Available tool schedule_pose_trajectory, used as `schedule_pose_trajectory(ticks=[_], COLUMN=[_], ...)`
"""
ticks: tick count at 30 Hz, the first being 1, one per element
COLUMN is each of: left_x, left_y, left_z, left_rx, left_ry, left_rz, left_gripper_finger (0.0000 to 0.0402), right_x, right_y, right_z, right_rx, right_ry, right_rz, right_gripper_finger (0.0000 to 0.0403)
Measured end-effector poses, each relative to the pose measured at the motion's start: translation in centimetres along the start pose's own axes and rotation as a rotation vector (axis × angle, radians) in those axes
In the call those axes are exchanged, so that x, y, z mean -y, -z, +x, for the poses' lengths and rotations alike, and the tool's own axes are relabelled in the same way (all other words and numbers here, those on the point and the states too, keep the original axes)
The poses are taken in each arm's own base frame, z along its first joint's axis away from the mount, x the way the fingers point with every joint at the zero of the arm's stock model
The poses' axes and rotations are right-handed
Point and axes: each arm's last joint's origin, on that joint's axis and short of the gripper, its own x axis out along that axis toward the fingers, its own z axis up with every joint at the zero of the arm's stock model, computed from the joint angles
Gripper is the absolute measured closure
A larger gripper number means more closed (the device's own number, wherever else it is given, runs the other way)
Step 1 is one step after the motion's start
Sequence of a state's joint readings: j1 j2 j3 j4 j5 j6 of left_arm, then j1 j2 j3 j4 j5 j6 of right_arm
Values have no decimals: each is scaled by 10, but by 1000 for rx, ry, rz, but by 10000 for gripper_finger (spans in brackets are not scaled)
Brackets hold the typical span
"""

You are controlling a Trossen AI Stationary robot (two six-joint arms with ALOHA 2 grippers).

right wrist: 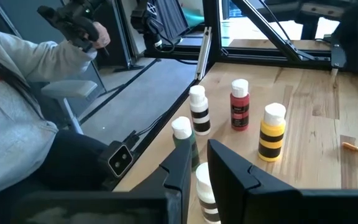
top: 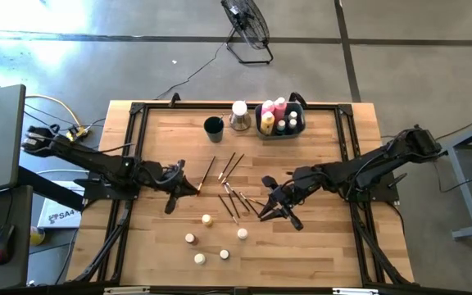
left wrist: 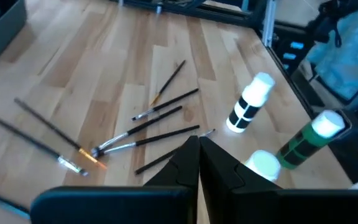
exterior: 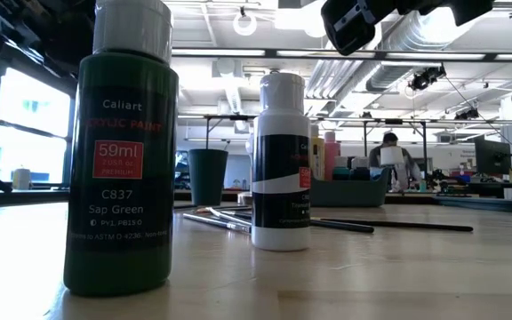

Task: Pick & Place Paint Supplies
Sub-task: Put the small white paint bottle into the blue bin

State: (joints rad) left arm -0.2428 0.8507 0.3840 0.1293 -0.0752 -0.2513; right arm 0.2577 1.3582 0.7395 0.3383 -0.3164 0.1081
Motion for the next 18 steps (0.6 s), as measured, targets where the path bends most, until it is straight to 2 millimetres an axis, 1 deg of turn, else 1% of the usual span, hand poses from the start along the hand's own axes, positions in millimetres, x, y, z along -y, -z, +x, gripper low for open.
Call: schedule_pose_trajectory(ticks=[3,9,18], left_x=[11,25,29], left_y=[0,0,-1], left_z=[7,17,19], left_rx=[43,106,122], left_ry=[17,68,121], left_rz=[53,115,134], left_gripper_finger=[398,396,396], right_x=[0,0,0], right_y=[0,-1,-2], right_z=[0,0,0], right_rx=[2,15,17], right_ry=[0,0,3], right_rz=[-7,-12,-13], right_gripper_finger=[357,357,357])
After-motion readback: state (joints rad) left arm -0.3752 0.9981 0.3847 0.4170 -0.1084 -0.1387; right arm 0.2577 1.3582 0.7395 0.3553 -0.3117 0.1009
